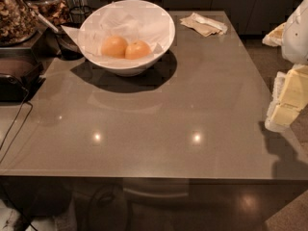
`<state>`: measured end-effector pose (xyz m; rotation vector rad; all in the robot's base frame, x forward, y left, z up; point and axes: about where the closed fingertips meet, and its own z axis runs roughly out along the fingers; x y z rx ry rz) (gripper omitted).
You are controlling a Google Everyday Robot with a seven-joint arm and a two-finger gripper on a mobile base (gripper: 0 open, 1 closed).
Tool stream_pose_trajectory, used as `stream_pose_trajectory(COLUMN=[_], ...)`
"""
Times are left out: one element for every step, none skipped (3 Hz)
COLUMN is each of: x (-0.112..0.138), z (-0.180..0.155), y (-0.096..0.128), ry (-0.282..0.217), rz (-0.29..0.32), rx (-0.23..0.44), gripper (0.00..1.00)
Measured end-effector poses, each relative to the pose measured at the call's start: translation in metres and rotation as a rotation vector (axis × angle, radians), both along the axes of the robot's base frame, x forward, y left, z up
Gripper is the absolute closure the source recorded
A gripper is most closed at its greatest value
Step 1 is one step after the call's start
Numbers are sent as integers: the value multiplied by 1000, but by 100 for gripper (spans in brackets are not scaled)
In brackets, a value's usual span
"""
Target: Pick orange from white bowl
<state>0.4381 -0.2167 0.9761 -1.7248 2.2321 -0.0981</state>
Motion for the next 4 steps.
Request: stream_pose_trajectory(x=[2, 24, 90, 100], z=[2, 0, -8, -5], y=[2, 7, 30, 35], ry=[1, 74, 147, 111], rz=[-8, -63, -99, -99], rx=[-9, 13, 60, 74], gripper=[0, 0, 0, 0])
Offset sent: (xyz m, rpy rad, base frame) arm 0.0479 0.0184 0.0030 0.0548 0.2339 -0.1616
